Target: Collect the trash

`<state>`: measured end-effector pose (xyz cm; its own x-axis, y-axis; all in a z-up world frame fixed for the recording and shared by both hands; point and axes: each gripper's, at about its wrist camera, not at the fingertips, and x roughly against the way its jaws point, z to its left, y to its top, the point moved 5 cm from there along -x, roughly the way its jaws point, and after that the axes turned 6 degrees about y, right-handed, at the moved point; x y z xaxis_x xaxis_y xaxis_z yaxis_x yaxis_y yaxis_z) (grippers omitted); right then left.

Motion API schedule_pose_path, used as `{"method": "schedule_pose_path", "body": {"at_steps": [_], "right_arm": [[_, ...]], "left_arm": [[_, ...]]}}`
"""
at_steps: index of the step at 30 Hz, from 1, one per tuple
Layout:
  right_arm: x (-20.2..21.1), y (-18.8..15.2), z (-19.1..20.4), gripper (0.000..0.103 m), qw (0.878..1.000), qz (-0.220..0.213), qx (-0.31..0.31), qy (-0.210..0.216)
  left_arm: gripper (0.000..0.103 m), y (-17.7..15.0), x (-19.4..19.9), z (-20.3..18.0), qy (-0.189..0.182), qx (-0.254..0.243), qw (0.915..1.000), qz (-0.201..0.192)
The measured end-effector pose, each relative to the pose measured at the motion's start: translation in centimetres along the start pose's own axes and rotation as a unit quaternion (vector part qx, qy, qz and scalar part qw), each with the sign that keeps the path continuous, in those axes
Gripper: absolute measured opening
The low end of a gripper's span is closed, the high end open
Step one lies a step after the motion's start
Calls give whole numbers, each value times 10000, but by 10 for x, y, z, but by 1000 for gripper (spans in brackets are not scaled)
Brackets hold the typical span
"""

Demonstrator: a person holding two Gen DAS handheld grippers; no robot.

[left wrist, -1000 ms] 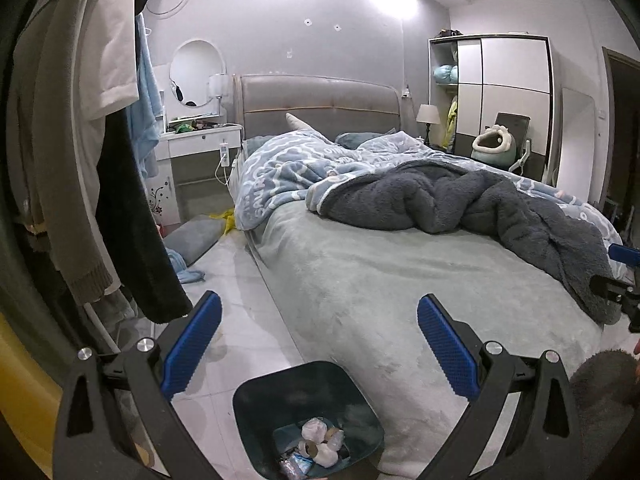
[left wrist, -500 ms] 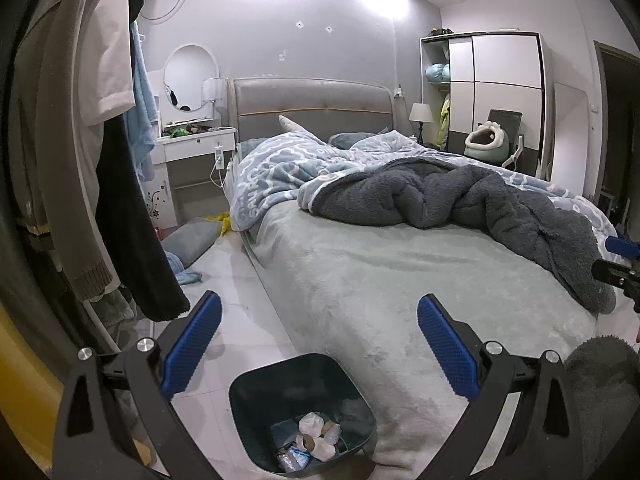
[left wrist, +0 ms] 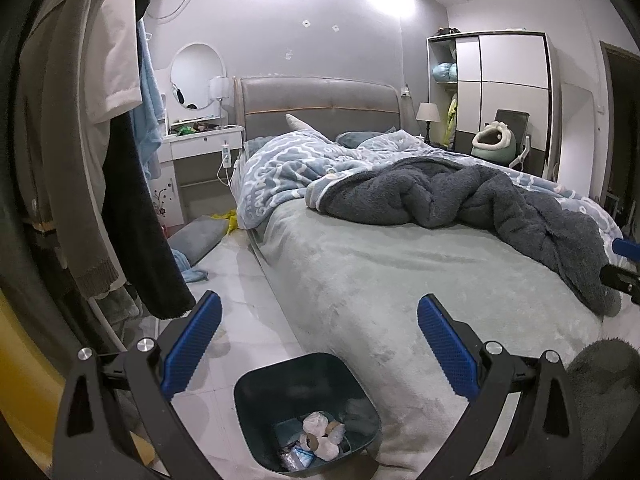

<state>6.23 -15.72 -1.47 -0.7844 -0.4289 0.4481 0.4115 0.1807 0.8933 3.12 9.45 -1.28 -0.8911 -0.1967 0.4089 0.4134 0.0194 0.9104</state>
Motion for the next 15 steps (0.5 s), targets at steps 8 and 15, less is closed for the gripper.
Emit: {"method": "schedule_pose_path", "body": {"at_steps": [8, 15], "right_arm": [[0, 0, 0, 100, 10000, -3, -24, 6], [0, -1, -2, 100, 9999, 2, -107, 23]], "left_arm": [[100, 1, -3, 3, -59, 20, 10000, 66], [100, -1, -3, 4, -77, 6, 9999, 68]]}}
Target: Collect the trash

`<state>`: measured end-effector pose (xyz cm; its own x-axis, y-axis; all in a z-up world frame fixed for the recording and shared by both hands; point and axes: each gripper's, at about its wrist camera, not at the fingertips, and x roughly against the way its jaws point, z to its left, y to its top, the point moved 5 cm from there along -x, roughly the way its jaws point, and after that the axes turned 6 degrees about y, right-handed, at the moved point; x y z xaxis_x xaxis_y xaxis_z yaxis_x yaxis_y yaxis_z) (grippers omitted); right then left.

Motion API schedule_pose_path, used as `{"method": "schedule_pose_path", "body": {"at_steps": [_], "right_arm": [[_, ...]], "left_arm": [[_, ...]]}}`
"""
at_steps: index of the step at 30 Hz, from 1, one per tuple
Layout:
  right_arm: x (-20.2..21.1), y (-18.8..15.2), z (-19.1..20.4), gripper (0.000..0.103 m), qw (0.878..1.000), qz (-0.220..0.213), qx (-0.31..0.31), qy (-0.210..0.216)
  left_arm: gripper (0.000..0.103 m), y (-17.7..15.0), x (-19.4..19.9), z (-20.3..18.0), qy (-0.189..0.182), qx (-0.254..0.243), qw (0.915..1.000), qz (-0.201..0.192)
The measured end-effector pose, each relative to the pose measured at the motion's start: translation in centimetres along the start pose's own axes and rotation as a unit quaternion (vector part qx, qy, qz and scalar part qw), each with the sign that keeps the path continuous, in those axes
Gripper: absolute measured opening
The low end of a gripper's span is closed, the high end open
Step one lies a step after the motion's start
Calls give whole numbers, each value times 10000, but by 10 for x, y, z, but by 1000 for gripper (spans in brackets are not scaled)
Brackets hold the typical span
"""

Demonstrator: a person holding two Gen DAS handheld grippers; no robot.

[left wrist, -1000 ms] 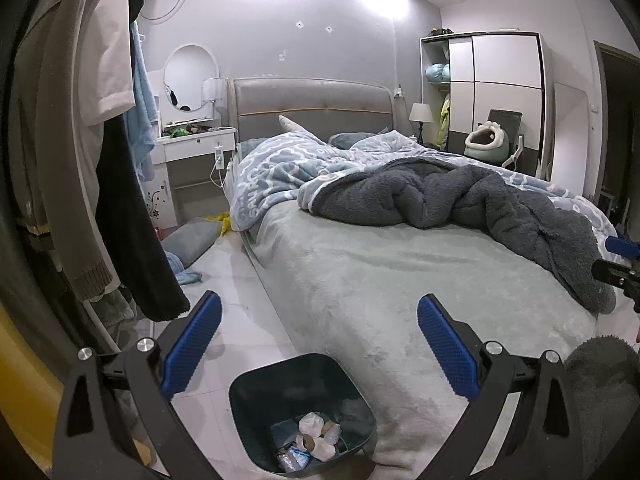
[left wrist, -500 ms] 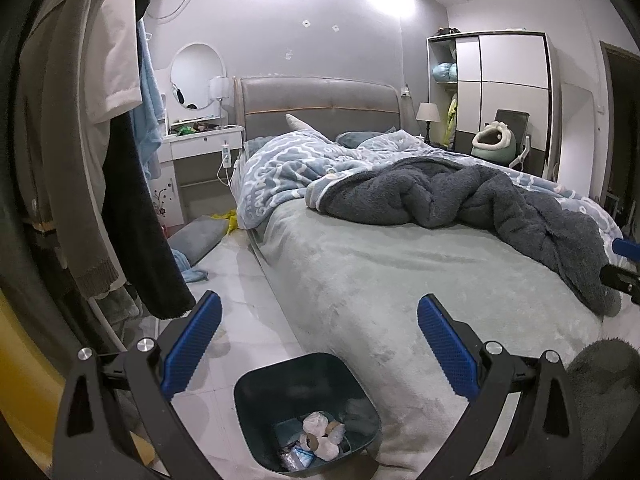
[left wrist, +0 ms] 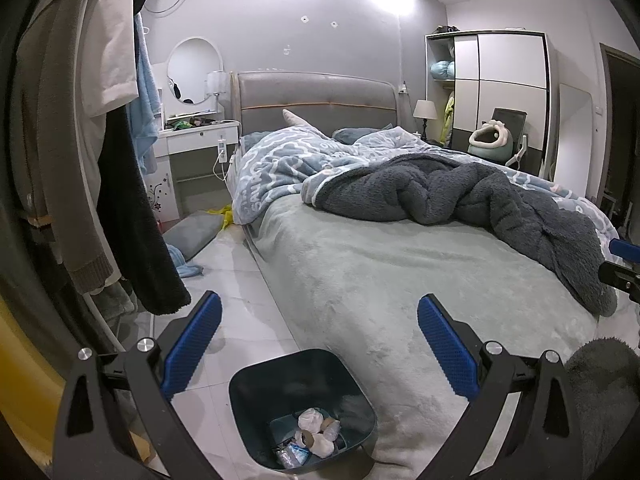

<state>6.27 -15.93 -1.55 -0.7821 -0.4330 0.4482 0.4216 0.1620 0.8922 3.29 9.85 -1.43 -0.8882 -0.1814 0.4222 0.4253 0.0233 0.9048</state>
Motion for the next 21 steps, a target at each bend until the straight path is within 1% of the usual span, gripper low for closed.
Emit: {"method": "schedule_pose_path", "body": {"at_steps": [21], "right_arm": [[0, 0, -1, 100, 10000, 0, 1, 0]], "left_arm": [[100, -1, 1, 0, -6, -3, 10000, 4]]}}
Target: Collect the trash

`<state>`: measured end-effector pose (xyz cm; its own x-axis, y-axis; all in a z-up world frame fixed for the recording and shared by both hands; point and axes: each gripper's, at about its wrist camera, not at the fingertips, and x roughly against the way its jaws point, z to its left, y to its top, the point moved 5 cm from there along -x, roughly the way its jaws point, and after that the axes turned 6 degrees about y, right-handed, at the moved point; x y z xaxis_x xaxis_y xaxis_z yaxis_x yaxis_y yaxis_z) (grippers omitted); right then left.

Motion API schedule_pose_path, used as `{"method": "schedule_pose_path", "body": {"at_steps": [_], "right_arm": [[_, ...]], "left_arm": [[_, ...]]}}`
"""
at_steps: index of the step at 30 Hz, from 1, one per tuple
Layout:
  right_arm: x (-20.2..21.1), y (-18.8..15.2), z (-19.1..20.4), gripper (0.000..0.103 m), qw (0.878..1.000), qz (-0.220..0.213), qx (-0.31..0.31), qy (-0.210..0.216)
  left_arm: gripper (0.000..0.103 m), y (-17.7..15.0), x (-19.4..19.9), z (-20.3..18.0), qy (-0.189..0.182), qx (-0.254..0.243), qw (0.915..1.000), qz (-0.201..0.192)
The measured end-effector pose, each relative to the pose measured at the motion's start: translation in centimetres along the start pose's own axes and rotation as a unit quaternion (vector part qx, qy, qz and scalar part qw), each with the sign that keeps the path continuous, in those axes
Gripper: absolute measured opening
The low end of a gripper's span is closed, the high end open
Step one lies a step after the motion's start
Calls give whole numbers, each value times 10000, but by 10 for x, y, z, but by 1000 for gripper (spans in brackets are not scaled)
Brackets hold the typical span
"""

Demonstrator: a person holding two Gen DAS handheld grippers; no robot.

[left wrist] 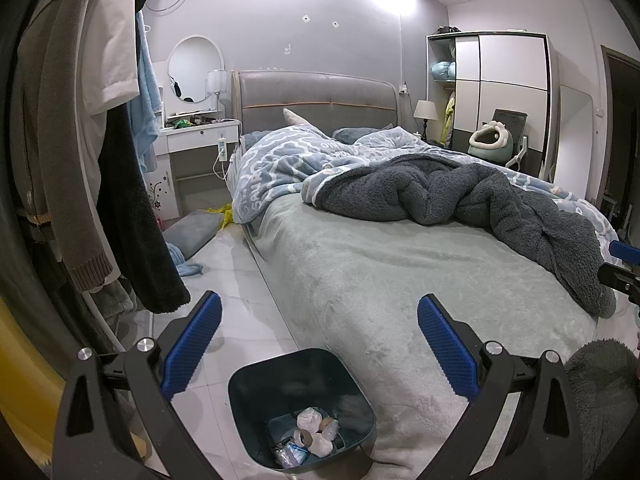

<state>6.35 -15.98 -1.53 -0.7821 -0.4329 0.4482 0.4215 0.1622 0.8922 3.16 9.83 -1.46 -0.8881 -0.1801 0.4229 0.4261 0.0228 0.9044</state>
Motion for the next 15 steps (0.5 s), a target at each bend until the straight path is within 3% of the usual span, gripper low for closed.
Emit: {"method": "schedule_pose_path", "body": {"at_steps": [15], "right_arm": [[0, 0, 0, 100, 10000, -4, 4, -6]], "left_arm": [[100, 0, 1, -1, 1, 3, 10000, 6]]}}
